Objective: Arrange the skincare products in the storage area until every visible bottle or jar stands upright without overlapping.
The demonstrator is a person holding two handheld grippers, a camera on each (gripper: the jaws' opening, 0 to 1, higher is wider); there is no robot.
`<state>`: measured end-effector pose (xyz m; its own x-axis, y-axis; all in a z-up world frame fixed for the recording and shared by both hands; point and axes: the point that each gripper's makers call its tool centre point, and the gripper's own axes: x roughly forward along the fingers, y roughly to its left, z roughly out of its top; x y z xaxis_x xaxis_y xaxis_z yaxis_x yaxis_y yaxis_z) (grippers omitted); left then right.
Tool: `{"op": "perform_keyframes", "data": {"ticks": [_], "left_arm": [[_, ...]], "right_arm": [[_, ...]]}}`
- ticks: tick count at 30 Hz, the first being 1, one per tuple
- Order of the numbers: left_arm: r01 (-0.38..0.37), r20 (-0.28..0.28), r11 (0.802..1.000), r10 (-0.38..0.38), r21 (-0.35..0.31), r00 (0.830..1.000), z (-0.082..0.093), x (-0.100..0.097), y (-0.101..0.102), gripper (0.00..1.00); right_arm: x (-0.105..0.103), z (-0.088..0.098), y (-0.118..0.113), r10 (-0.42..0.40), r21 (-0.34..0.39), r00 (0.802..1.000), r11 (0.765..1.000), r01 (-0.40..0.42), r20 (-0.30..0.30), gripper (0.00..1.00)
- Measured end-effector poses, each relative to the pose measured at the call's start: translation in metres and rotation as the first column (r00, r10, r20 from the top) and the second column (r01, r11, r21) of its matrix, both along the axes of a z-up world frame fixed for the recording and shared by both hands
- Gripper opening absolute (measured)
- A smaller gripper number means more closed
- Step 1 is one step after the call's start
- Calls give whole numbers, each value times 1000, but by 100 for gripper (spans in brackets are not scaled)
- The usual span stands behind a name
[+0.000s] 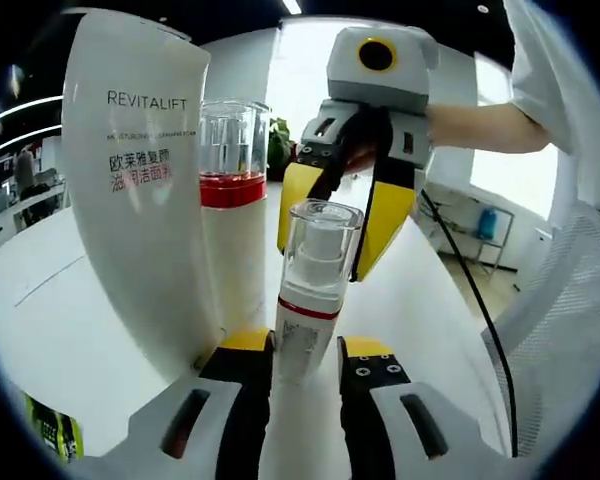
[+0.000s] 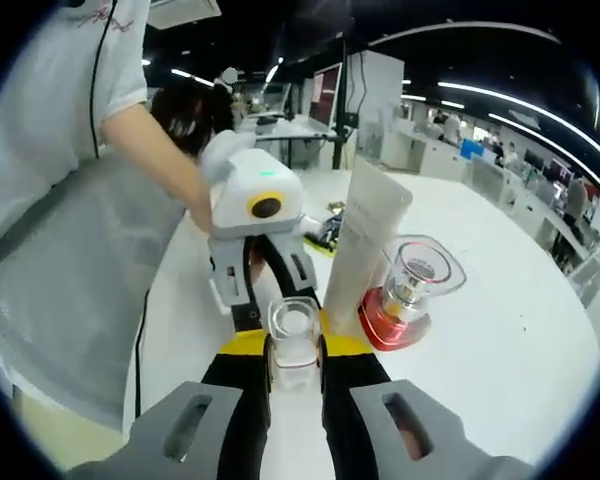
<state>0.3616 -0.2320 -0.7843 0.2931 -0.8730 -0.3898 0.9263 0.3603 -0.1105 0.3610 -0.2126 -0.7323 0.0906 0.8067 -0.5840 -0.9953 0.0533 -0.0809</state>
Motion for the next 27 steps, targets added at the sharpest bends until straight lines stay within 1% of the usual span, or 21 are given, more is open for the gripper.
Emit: {"op": "perform_keyframes", "data": {"ticks": [4, 7, 14, 18, 20, 23, 27], "left_arm": [[1, -1, 1000, 0, 10, 1000, 0, -3, 1, 21], [-5, -2, 1000, 6, 24, 1000, -1, -8, 8, 23], [-50, -15, 998, 51, 41, 999, -1, -18, 30, 25], [-78, -27, 996, 80, 48, 996, 1, -23, 42, 25], [-87, -29, 995, 88, 49, 996, 0, -21, 52, 25], [-103, -27, 993, 105, 53, 994, 3, -23, 58, 25], [-132, -21, 990, 134, 53, 991, 10, -24, 67, 25]], "right_arm": [[0, 0, 0, -1, -2, 1000, 1000, 1, -3, 18], [0, -1, -1, -4, -6, 1000, 1000, 4, -6, 18], [1, 5, 0, -19, 12, 1000, 1000, 20, -15, 18], [4, 4, -3, -39, 11, 999, 999, 39, -21, 19], [4, 3, -5, -50, 5, 998, 999, 51, -22, 21], [3, 3, -7, -59, 4, 998, 998, 59, -22, 20], [5, 0, -12, -83, -19, 996, 996, 82, -14, 23]]}}
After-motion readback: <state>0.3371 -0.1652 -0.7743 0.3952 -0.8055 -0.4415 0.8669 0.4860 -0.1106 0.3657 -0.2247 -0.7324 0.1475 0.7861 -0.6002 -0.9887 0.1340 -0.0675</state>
